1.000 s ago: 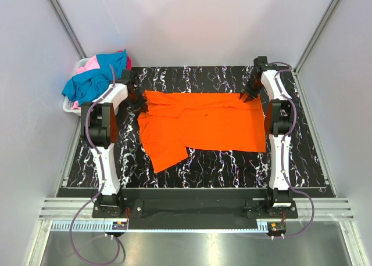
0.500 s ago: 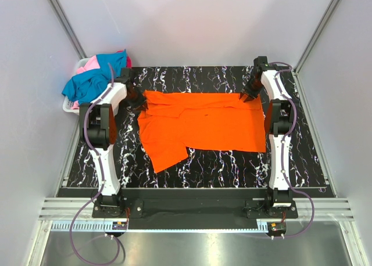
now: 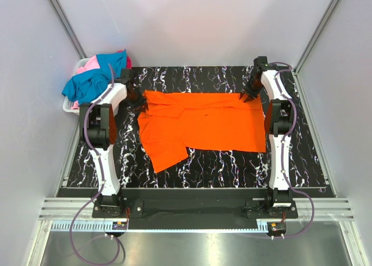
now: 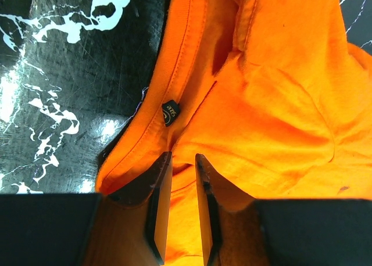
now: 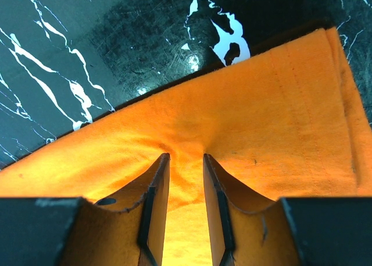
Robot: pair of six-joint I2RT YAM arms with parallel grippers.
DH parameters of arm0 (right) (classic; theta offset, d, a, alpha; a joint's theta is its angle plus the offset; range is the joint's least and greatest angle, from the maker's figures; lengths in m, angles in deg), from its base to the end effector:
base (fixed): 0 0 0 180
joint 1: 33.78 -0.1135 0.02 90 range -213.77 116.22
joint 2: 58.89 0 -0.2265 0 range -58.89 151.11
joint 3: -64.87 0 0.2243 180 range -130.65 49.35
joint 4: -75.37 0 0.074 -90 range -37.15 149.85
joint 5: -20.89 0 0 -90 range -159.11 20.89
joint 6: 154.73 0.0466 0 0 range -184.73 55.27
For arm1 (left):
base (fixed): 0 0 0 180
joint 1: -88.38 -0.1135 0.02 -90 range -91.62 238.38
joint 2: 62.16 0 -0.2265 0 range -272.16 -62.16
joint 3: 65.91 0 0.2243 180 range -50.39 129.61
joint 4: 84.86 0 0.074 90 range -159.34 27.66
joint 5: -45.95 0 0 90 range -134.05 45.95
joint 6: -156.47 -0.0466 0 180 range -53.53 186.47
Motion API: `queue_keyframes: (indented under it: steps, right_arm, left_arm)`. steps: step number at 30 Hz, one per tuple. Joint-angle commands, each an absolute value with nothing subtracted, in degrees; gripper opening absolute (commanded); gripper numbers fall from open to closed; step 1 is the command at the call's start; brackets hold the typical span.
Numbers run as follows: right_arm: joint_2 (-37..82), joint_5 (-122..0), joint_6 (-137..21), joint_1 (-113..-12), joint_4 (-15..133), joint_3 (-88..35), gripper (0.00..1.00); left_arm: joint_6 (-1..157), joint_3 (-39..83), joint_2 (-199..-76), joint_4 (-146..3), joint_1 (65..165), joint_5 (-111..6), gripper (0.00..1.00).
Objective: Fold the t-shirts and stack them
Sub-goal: Fold the tshirt
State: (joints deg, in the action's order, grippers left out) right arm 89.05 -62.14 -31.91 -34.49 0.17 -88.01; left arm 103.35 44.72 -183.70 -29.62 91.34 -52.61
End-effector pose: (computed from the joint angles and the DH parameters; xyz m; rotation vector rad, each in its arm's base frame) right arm 0.4759 0.0116 0.1399 0.7540 2.7286 0.3071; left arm 0.4064 -0.0280 0.1543 -0.7672 2.6661 -0.3948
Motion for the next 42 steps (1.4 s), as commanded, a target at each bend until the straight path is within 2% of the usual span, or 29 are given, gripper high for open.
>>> queue_keyframes:
  steps: [1, 19, 28, 36, 38, 40, 42]
  right_arm:
    - [87.97, -62.86, -32.12, -34.65, 0.00, -89.08, 0.36]
    - [87.97, -63.13, -31.68, -34.83, 0.08, -88.99, 0.36]
    - [88.15, -63.13, -31.51, -34.83, 0.08, -89.08, 0.36]
    - [88.15, -63.04, -31.51, -35.01, 0.08, -89.17, 0.36]
    - [88.15, -63.04, -31.51, -35.01, 0.08, -89.17, 0.36]
    - [88.15, -62.95, -31.59, -35.01, 0.00, -89.26, 0.36]
    - [88.24, -62.87, -31.60, -35.09, 0.08, -89.43, 0.36]
  left_arm:
    - [102.41, 45.06, -182.04, -30.67, 91.28, -51.96, 0.27]
    - [101.71, 44.88, -184.24, -30.58, 91.28, -51.70, 0.27]
    - [101.71, 43.74, -184.33, -30.32, 91.28, -51.96, 0.23]
    - [101.80, 43.83, -184.51, -30.32, 91.28, -52.22, 0.16]
    - [101.71, 43.92, -184.59, -30.32, 91.28, -52.40, 0.10]
    - [101.53, 43.83, -184.33, -30.40, 91.28, -52.49, 0.00]
    - [101.19, 43.65, -184.07, -30.49, 91.28, -52.58, 0.00]
